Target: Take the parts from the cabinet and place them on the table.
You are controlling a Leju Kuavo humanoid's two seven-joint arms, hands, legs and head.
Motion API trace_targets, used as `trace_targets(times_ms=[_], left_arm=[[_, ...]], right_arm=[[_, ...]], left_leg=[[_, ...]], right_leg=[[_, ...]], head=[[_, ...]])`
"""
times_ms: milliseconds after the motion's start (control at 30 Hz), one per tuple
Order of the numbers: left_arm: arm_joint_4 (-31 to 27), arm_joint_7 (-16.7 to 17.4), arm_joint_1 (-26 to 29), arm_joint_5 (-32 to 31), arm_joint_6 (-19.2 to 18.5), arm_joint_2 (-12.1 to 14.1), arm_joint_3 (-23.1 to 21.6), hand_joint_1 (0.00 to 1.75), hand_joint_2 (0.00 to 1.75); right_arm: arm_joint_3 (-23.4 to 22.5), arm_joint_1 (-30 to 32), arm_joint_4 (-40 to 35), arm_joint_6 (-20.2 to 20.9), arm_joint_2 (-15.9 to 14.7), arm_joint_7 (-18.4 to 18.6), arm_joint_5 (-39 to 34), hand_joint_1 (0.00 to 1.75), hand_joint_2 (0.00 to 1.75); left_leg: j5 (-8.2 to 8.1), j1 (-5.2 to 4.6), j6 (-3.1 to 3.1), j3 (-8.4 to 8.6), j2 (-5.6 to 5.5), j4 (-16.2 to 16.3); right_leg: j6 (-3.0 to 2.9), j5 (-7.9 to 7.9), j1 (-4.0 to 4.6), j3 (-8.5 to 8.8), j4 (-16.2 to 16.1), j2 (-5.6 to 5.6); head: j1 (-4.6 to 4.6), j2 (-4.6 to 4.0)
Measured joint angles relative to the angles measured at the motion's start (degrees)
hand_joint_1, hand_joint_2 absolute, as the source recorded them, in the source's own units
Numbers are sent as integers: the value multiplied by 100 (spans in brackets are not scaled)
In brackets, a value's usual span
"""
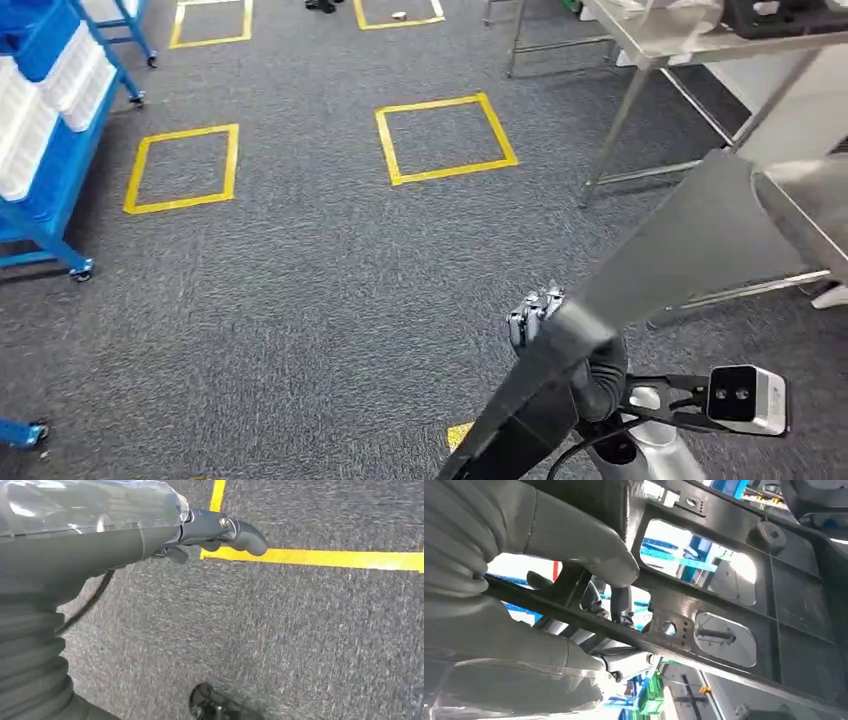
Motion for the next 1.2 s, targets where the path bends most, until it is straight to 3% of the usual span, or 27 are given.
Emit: trace_targets(times_ms=[33, 100, 133, 167, 267, 300, 333, 367, 400, 467, 500, 533, 600, 633, 667, 800, 833, 867, 900, 967, 1000, 1033, 1100, 1133, 1167, 1200], left_arm=[[0, -4, -1, 13, 2, 0, 9, 0, 175], [0, -15, -13, 22, 2, 11, 11, 0, 175], [0, -20, -7, 24, 4, 20, 13, 0, 175], [0, -20, -10, 24, 7, 22, 20, 0, 175], [0, -28, -35, 17, 11, 39, 20, 0, 175], [0, -28, -51, 13, 9, 39, 20, 0, 175], [0, -31, -71, 2, 9, 39, 20, 0, 175], [0, -46, -69, -2, 7, 39, 20, 0, 175], [0, -57, -52, -4, -2, 39, 20, 0, 175], [0, -83, -26, 9, -2, 39, 22, 0, 175], [0, -94, -26, 26, -2, 39, 26, 0, 175], [0, -105, -31, 41, -2, 39, 28, 0, 175], [0, -122, -46, 63, -4, 39, 48, 0, 175], [0, -133, -50, 66, -6, 39, 59, 0, 175], [0, -140, -49, 66, -7, 39, 63, 0, 175], [0, -197, -91, 103, -31, 37, 90, 0, 175], [0, -216, -100, 118, -42, 35, 98, 0, 175], [0, -225, -104, 118, -42, 28, 105, 0, 175], [0, -232, -100, 120, -42, 20, 107, 0, 175], [0, -232, -71, 140, -37, 20, 120, 0, 175], [0, -232, -53, 155, -35, 20, 122, 0, 175], [0, -232, -45, 162, -33, 17, 125, 0, 175], [0, -234, -47, 159, -33, 9, 127, 0, 175], [0, -234, -46, 159, -33, 9, 127, 0, 175], [0, -234, -42, 160, -31, 9, 131, 0, 175], [0, -236, -40, 151, -31, 7, 133, 0, 175]], right_arm=[[11, -24, 0, -20, 0, 11, -28, 175, 175], [24, -80, -2, -72, 0, 39, -66, 175, 175], [35, -108, -2, -90, 0, 53, -81, 175, 175], [46, -146, -2, -103, 2, 70, -87, 175, 175], [81, -204, -2, -195, 33, 171, -87, 175, 175], [98, -232, -2, -205, 37, 206, -90, 175, 175], [111, -253, -4, -230, 37, 216, -90, 175, 175], [127, -307, -2, -254, 39, 221, -90, 175, 175], [142, -336, -4, -282, 55, 216, -87, 175, 175], [164, -308, -2, -306, 83, 201, -66, 175, 175], [170, -290, -2, -306, 85, 199, -48, 175, 175], [181, -283, -2, -306, 92, 190, -22, 175, 175], [203, -293, -11, -304, 101, 175, 9, 175, 175], [212, -301, -37, -304, 112, 175, 22, 175, 175], [221, -331, -46, -304, 116, 173, 26, 175, 175], [247, -401, -50, -341, 142, 133, 136, 175, 175], [262, -404, -48, -383, 142, 65, 177, 175, 175], [262, -433, -46, -391, 129, -11, 184, 175, 175], [267, -447, -31, -393, 127, -26, 192, 175, 175], [275, -417, -2, -363, 105, -28, 214, 175, 175], [275, -386, 13, -306, 81, -31, 203, 175, 175], [273, -351, 15, -220, 50, -31, 177, 175, 175], [264, -322, 22, -62, 7, -31, 140, 175, 175], [256, -318, 22, -11, -9, -31, 129, 175, 175], [238, -311, 30, 9, -17, -31, 118, 175, 175], [234, -309, 44, 20, -26, -31, 116, 175, 175]], left_leg=[[201, 9, 1, 74, -2, -203], [769, 45, 5, 510, -98, -1179], [961, 73, 12, 719, -334, -1666], [866, 76, 17, 785, -476, -1816], [873, 26, 116, 785, -333, -1805], [913, 67, 176, 802, -270, -1869], [948, 68, 222, 818, -186, -1912], [949, 55, 266, 817, -128, -1923], [947, 42, 276, 813, -63, -1923], [934, 21, 294, 807, 87, -1920], [927, 15, 289, 807, 159, -1917], [914, 13, 285, 816, 224, -1917], [879, 13, 256, 856, 346, -1914], [856, 5, 232, 888, 399, -1911], [835, -29, 200, 904, 450, -1910], [771, -42, 74, 990, 711, -1926], [707, 1, 40, 992, 626, -1877], [570, 9, 20, 921, 352, -1674], [342, 29, 6, 740, 163, -1284], [-68, 33, -19, 247, 11, -298], [-99, 32, -22, 92, 0, -29], [34, 34, -17, 83, 0, -82], [572, 39, 1, 388, -37, -866], [882, 49, 16, 639, -193, -1456], [875, 75, 44, 744, -561, -1728], [856, 84, 59, 776, -564, -1830]], right_leg=[[2, -1, -4, 10, 6, 80], [28, -17, -13, 39, 33, 227], [56, -36, -20, 33, 56, 288], [89, -50, 12, 3, 104, 350], [210, 1, -50, -57, 68, 519], [257, 5, -25, -76, 70, 556], [248, -62, -31, -93, 159, 222], [257, -242, -11, -224, 401, -66], [274, -459, -16, -415, 796, -167], [303, -813, -47, -872, 1708, -207], [312, -807, -56, -980, 1900, -214], [319, -653, -59, -925, 1772, -221], [299, -152, -55, -434, 833, -324], [264, 49, -35, -130, 279, -560], [215, -66, 45, -41, 95, -835], [127, -22, 54, -62, 47, -494], [83, 11, -4, -13, -3, -431], [53, 16, -13, -7, -13, -363], [25, 21, -9, -13, -12, -308], [11, 19, -3, -24, -7, -140], [12, 19, 0, -23, -3, -52], [13, 19, 0, -15, 1, 37], [30, 9, -5, 2, 20, 198], [52, -4, -12, 7, 42, 279], [83, -16, -9, -22, 70, 333], [124, -8, -7, -75, 103, 418]], head=[[0, 0], [0, 0], [2, 0], [0, 0], [2, 0], [2, 0], [2, 0], [2, 0], [2, 0], [2, 0], [2, 0], [2, 0], [2, 0], [2, 0], [2, 0], [2, 0], [2, 0], [0, 0], [0, 0], [0, 0], [0, 0], [0, 0], [0, 0], [0, 0], [0, 0], [0, 0]])
